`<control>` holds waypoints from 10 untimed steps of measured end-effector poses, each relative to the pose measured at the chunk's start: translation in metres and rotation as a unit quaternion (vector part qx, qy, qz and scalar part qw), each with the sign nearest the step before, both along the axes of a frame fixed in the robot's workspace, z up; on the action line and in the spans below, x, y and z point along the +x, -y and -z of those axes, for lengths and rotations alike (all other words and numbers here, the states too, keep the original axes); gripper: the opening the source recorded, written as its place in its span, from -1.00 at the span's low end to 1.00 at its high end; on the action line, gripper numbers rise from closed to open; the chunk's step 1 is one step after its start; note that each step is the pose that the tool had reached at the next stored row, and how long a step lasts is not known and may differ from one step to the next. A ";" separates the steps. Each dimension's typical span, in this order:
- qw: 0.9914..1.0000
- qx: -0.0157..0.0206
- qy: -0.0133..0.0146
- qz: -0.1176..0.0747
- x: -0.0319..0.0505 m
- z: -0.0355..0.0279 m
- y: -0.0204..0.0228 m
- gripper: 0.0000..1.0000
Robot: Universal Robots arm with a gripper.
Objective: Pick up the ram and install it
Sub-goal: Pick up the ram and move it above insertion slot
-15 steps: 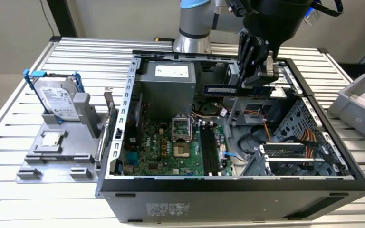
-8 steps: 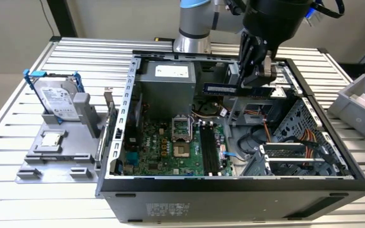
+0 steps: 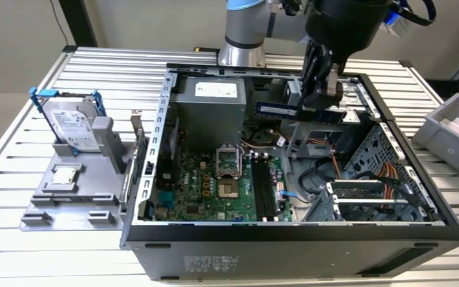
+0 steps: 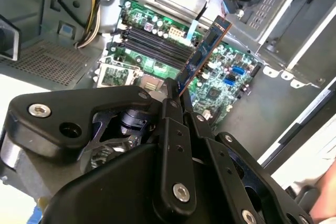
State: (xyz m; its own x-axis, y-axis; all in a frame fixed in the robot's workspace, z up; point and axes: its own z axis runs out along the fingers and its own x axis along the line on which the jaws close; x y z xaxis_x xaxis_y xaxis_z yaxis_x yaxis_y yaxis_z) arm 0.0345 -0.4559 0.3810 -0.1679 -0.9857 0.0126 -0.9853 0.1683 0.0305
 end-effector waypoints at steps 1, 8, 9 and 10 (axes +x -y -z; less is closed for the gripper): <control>1.000 0.000 0.000 0.004 0.0000 0.0000 0.0000 -1.00; 1.000 0.000 0.000 0.020 0.0000 0.0001 0.0000 -1.00; 1.000 0.000 0.000 0.022 0.0000 0.0001 0.0000 -1.00; 1.000 0.000 0.000 0.025 0.0000 0.0000 0.0000 -1.00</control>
State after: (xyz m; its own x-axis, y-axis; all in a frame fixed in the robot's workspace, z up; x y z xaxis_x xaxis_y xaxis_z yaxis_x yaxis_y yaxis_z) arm 0.0345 -0.4559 0.3810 -0.2163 -0.9762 0.0126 -0.9758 0.2166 0.0305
